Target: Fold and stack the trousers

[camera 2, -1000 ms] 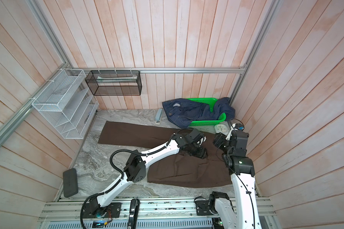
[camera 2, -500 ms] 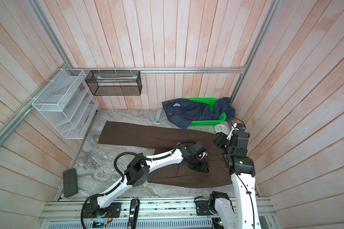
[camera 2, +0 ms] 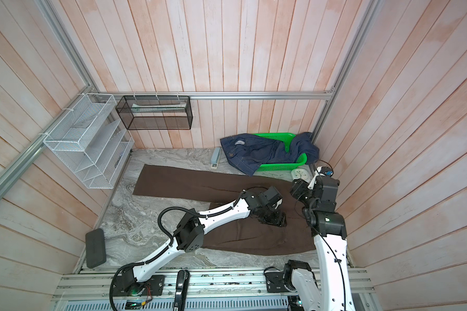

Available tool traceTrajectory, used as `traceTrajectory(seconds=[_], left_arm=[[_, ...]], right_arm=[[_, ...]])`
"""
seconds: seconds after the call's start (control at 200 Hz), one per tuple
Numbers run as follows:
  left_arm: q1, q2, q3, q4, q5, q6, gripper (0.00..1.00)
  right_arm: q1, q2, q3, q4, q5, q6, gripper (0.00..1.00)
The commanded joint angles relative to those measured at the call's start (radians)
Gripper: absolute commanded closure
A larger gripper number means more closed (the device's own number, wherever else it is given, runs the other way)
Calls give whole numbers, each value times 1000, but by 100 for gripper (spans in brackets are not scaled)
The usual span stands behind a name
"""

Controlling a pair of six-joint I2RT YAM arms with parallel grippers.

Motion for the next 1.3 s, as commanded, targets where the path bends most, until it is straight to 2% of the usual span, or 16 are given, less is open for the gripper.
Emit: traceTrajectory(seconds=[0.0, 0.19, 0.455, 0.665, 0.88, 1.025, 1.17, 1.295], left_arm=[[4, 51, 51, -9, -42, -38, 30], [7, 103, 61, 17, -52, -70, 34], [28, 154, 37, 14, -77, -104, 51], [37, 206, 74, 0, -70, -128, 53], [45, 206, 71, -16, -73, -119, 77], [53, 172, 22, -8, -90, -118, 100], [64, 84, -95, 64, -119, -120, 100], [79, 31, -151, 76, -129, -110, 100]], right_arm=[[-5, 0, 9, 19, -16, 12, 40], [-4, 2, -13, 26, -18, 14, 40], [-21, 16, -74, 50, -48, 32, 40], [-25, 31, -97, 59, -43, 29, 40], [-55, 51, -152, 74, -57, 40, 40], [-81, 83, -181, 74, -92, 49, 40], [-90, 117, -216, 66, -98, 60, 40], [-91, 193, -252, 47, -152, 74, 40]])
